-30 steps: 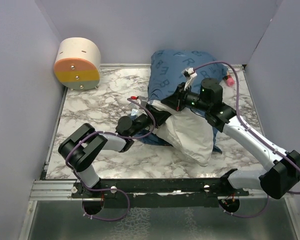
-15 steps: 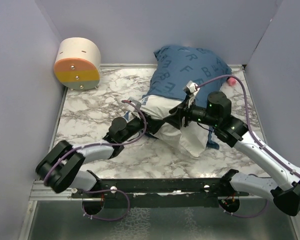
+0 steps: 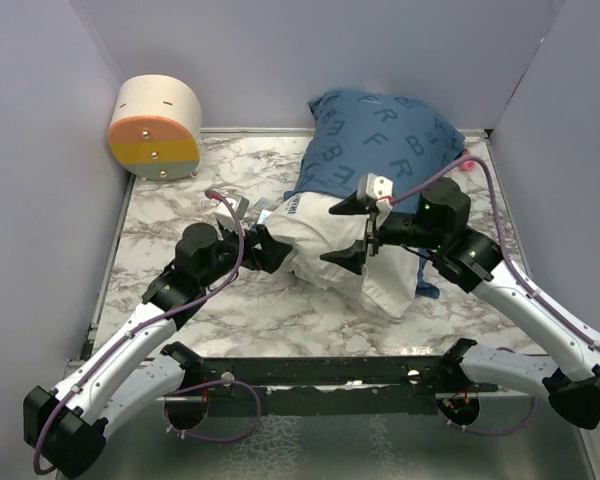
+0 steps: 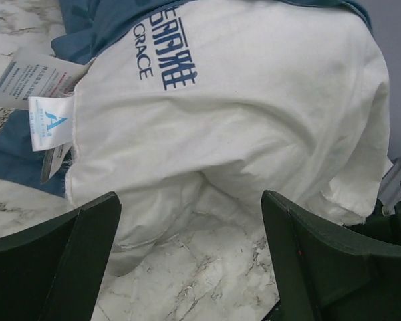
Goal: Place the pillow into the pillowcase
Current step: Stuff the pillow into the pillowcase.
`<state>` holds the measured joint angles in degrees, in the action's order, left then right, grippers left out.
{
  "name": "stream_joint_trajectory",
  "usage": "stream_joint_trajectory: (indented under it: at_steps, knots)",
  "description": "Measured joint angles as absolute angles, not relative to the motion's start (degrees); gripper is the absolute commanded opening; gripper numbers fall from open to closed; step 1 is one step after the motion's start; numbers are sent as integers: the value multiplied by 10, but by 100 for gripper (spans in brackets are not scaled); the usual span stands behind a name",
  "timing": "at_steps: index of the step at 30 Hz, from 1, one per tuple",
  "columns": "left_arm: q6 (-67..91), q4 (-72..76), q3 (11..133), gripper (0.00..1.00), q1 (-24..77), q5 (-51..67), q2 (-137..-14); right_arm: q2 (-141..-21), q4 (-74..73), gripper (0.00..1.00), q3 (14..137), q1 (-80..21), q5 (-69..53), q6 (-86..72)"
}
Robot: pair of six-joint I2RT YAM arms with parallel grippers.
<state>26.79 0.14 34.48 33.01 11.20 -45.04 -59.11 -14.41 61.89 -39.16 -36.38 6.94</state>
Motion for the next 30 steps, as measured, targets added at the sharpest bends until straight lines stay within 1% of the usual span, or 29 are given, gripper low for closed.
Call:
stream_joint_trajectory:
  at_steps: [3,6,9,12,13,14,15,16,19,20,21,22,24,26,28,30]
  knots:
    - [257,-63,384,88,315,112,-467,-626,-134,100,625,-436,-362,150]
    - [237,-126,435,87,302,105,-493,-673,-138,100,638,-495,-323,232]
    - [217,-173,479,86,286,95,-506,-741,-141,100,667,-539,-262,303]
    - [205,-193,495,85,273,90,-506,-816,-130,100,684,-556,-170,357]
    - [203,-197,496,85,269,89,-504,-837,-127,97,684,-556,-138,370]
    - [202,-205,495,84,266,89,-502,-858,-122,86,681,-556,-103,382]
    - [202,-209,492,84,262,89,-497,-878,-114,63,674,-555,-66,390]
    - [202,-213,486,83,260,88,-491,-893,-96,46,658,-554,-28,400]
    - [209,-215,457,79,253,85,-460,-903,-55,15,611,-553,32,405]
    - [211,-216,449,78,252,85,-452,-899,-38,7,598,-553,44,404]
    - [216,-213,436,77,251,85,-439,-892,-20,2,585,-551,54,399]
    - [221,-212,428,76,250,85,-432,-881,-2,1,573,-549,60,393]
    - [232,-209,409,74,249,86,-418,-857,20,1,555,-542,61,369]
    - [244,-200,390,68,248,86,-407,-808,40,1,532,-518,39,323]
    - [258,-188,370,59,248,91,-395,-757,48,1,521,-474,-1,262]
    - [281,-160,344,42,248,104,-381,-715,55,1,522,-425,-40,206]
